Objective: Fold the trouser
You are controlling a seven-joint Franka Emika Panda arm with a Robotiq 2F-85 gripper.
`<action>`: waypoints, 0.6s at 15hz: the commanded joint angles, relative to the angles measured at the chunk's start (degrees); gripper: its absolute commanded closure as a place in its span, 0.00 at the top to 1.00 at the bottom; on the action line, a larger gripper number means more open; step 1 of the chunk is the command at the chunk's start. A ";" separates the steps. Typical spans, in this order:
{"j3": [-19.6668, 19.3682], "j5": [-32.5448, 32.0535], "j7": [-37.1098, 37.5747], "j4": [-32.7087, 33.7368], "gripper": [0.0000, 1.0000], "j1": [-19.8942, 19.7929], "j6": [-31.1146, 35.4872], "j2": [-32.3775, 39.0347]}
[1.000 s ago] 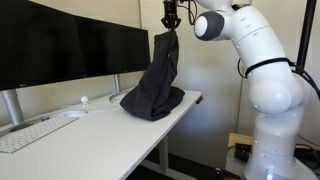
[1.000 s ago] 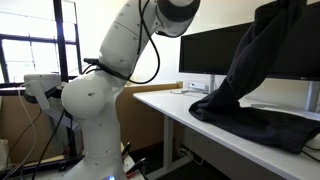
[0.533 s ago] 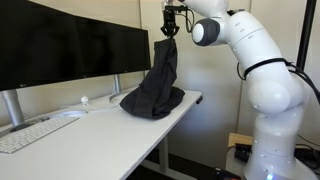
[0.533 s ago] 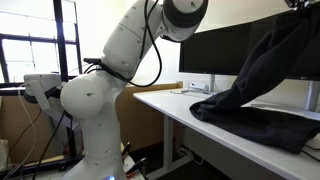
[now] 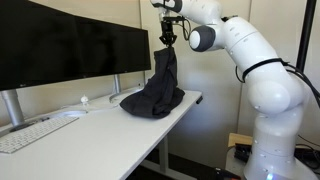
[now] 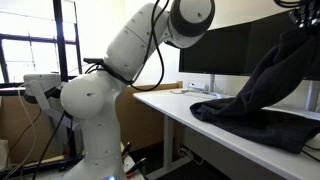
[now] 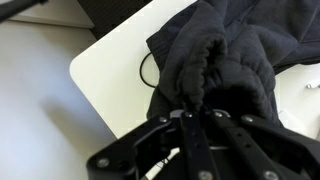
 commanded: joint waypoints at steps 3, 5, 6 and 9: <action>-0.35 -2.66 -4.95 -0.88 0.02 0.21 -1.70 1.56; -0.46 -3.48 -5.93 -0.85 0.02 0.09 -2.24 2.36; -0.56 -3.91 -6.41 -0.79 0.02 0.06 -2.30 2.77; -0.91 -5.41 -7.87 -0.77 0.02 0.01 -2.48 3.88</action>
